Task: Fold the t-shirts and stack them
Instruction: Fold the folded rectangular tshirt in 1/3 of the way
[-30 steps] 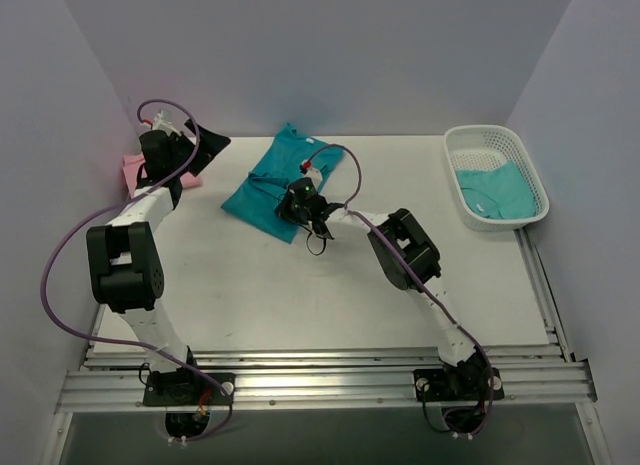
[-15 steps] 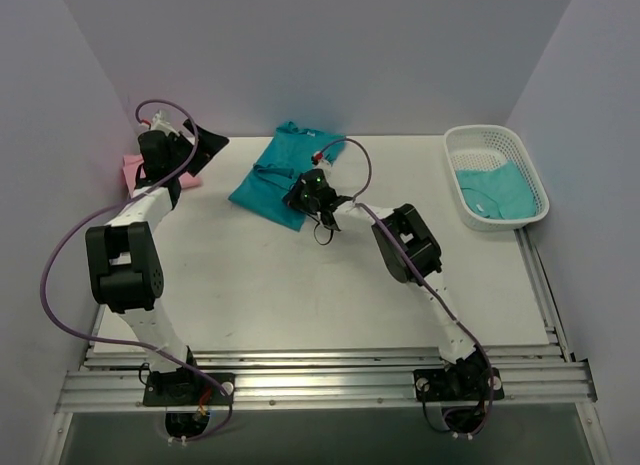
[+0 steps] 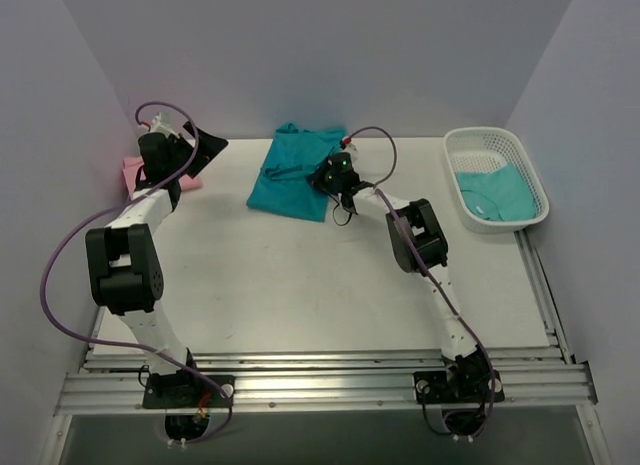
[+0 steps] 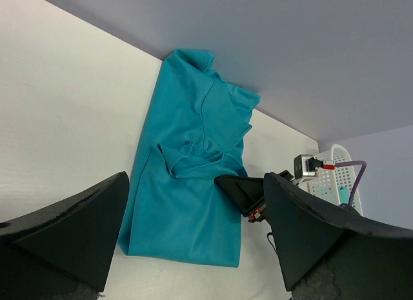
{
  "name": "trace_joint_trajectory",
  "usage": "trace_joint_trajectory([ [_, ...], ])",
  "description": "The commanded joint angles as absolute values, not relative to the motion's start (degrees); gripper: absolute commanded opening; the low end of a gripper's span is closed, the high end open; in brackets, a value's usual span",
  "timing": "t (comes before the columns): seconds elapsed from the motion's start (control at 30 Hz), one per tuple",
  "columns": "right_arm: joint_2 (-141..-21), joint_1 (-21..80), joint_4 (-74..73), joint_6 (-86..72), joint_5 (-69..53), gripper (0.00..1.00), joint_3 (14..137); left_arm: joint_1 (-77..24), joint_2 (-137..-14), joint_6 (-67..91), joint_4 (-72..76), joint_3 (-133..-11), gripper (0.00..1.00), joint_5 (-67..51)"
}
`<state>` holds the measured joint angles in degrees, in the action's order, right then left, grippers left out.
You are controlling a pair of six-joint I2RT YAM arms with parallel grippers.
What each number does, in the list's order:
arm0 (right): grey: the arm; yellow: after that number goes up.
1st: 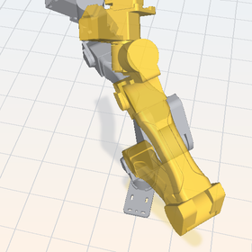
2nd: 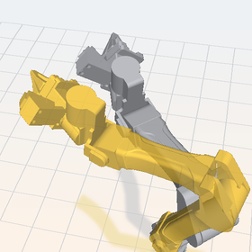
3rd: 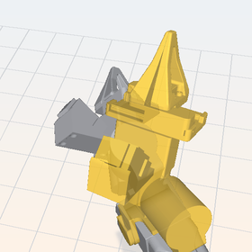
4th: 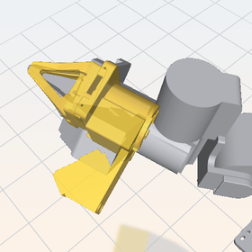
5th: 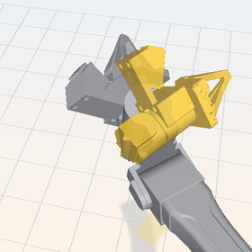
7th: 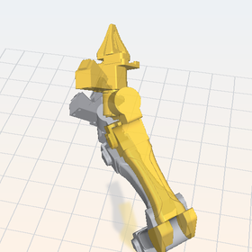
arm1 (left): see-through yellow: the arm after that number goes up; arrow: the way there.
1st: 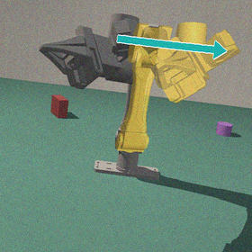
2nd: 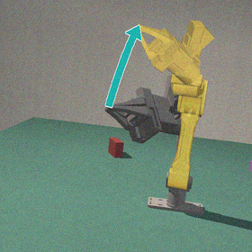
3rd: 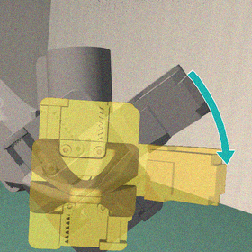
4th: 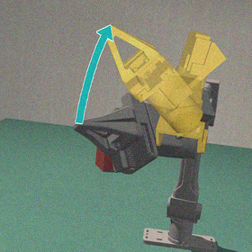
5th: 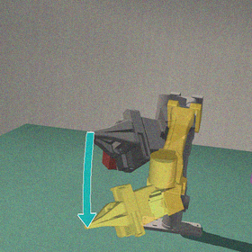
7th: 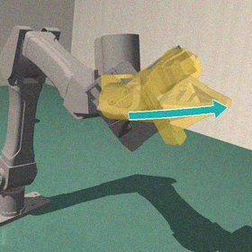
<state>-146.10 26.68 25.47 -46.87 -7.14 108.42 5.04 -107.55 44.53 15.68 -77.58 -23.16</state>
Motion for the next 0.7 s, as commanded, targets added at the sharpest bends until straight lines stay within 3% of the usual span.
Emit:
trace_joint_trajectory([
  [0.0,-148.79,25.14,23.47,-46.14,-7.91,0.00,113.19,5.27,-107.14,43.24,17.93,-78.57,0.94,-22.33],
  [0.3,-156.52,23.56,25.83,-46.58,-7.91,0.10,128.03,4.75,-108.37,42.54,17.23,-79.72,0.94,-21.71],
  [0.57,-160.40,20.83,45.05,-51.77,-5.72,0.47,133.33,3.52,-108.90,42.01,16.17,-80.07,0.94,-21.45],
  [0.6,-159.79,20.48,46.57,-51.77,-5.02,0.59,133.24,3.34,-108.90,41.92,16.00,-80.24,0.94,-21.27],
  [0.67,-158.56,19.78,48.60,-50.98,-3.60,0.71,132.28,3.08,-109.25,41.75,15.47,-80.59,0.94,-21.27],
])
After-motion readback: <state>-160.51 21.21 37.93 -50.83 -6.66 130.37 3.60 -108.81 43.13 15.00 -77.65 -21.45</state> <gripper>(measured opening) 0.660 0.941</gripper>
